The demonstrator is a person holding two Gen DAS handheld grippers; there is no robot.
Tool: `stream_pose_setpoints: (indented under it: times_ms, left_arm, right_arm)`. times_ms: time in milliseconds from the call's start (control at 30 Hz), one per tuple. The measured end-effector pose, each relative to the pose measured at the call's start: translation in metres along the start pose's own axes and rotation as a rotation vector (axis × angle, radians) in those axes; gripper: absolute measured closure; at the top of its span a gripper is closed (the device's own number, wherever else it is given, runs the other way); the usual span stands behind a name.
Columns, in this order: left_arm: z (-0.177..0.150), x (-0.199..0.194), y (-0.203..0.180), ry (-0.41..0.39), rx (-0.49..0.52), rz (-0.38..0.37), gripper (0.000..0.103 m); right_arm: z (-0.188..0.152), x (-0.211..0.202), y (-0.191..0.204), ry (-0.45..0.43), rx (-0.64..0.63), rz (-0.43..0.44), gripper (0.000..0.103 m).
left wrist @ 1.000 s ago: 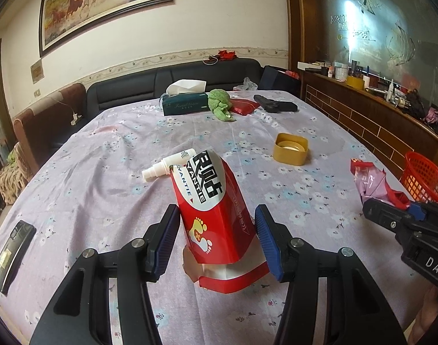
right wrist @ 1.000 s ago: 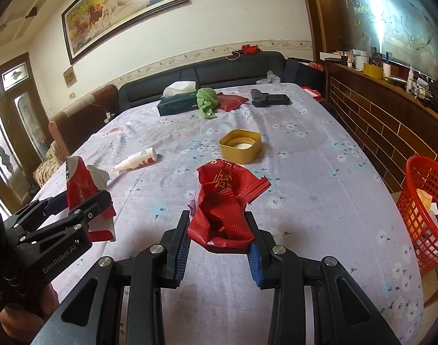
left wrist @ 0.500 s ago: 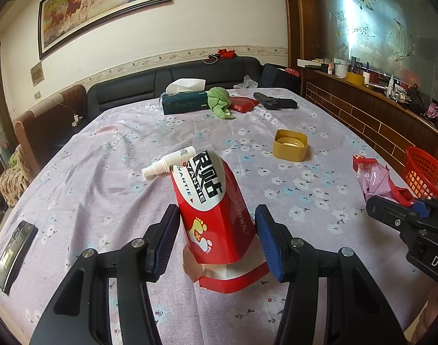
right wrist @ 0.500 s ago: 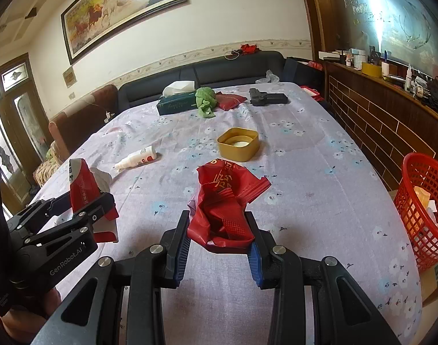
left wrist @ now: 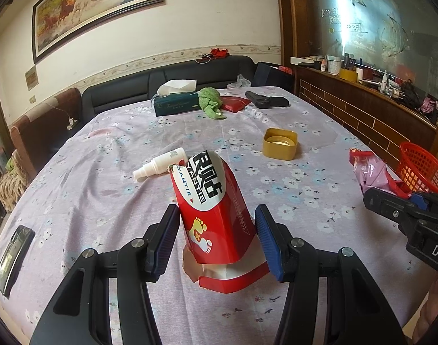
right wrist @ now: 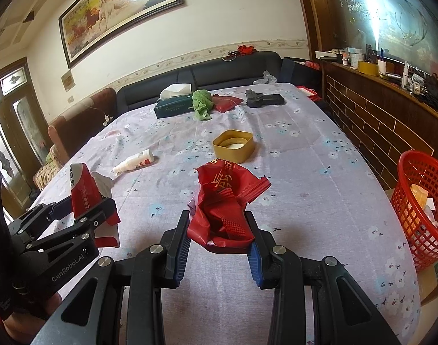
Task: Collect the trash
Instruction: 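Hold the foot-patch box in the left tool while the right tool holds the wrapper, then carry the box and wrapper to the red wastebasket, open both tools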
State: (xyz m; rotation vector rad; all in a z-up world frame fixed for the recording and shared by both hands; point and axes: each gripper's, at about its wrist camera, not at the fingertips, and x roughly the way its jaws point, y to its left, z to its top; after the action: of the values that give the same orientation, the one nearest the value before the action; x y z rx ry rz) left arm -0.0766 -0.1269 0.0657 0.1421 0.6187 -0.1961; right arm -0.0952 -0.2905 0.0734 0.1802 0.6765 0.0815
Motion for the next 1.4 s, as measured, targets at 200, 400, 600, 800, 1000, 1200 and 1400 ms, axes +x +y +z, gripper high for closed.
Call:
stream_pose_setpoints:
  times_ms: [200, 400, 600, 800, 1000, 1200, 1400]
  left_arm:
    - [0.005, 0.000, -0.017, 0.026, 0.020, -0.062, 0.050]
    - [0.016, -0.005, -0.050, 0.034, 0.073, -0.156, 0.050]
    - [0.036, -0.004, -0.103, 0.080, 0.131, -0.322, 0.050]
    - [0.062, -0.008, -0.176, 0.104, 0.194, -0.495, 0.048]
    - [0.081, 0.005, -0.251, 0.146, 0.248, -0.598, 0.047]
    - [0.093, 0.027, -0.319, 0.171, 0.280, -0.662, 0.042]
    - [0.089, 0.045, -0.335, 0.245, 0.259, -0.668, 0.033]
  right_arm:
    - [0.002, -0.006, -0.016, -0.010, 0.029, -0.006, 0.065]
    - [0.006, -0.026, -0.055, -0.054, 0.102, -0.045, 0.065]
    - [0.007, -0.060, -0.115, -0.115, 0.191, -0.123, 0.065]
    - [0.008, -0.104, -0.193, -0.190, 0.303, -0.243, 0.064]
    - [0.007, -0.137, -0.256, -0.224, 0.385, -0.315, 0.063]
    - [0.010, -0.144, -0.305, -0.224, 0.457, -0.307, 0.063]
    - [0.018, -0.117, -0.337, -0.164, 0.481, -0.284, 0.042]
